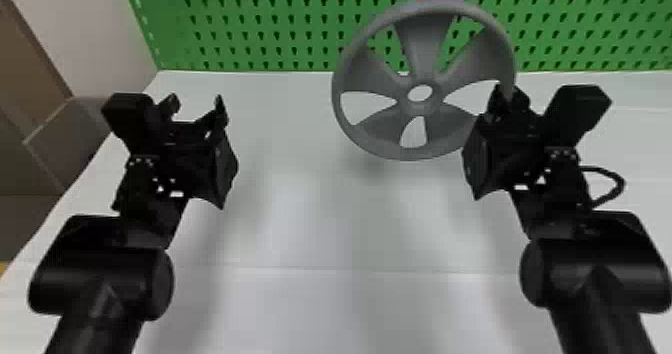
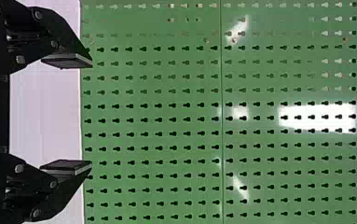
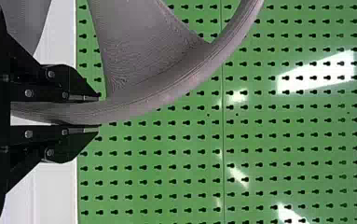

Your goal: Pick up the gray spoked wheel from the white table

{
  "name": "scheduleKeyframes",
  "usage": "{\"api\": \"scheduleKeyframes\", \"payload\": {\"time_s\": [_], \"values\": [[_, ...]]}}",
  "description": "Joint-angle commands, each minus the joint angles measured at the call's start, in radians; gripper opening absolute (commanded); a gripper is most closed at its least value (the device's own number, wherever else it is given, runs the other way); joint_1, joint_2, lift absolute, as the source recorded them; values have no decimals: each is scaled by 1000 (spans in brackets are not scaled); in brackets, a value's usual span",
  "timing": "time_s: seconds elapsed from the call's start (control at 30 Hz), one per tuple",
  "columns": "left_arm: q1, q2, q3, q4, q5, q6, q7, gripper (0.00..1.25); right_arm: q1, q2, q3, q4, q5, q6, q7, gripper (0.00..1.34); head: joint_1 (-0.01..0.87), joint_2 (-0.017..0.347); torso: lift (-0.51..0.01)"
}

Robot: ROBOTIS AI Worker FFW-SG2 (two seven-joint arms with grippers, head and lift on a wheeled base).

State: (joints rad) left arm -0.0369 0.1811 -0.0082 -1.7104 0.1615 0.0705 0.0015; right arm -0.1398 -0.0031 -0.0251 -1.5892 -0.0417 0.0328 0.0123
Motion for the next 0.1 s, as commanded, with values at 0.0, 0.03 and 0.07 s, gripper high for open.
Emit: {"api": "scheduleKeyframes", "payload": {"time_s": [0.0,0.03,0.07], "values": [[0,0,0,0,0,0,0,769,0,0,-2,0,0,1,0,222,779,86,-93],[0,-2,0,0,-2,0,0,769,0,0,-2,-2,0,1,0,222,779,86,-93],[0,-2,2,0,-2,0,0,769,0,0,-2,-2,0,1,0,221,779,86,-93]]}}
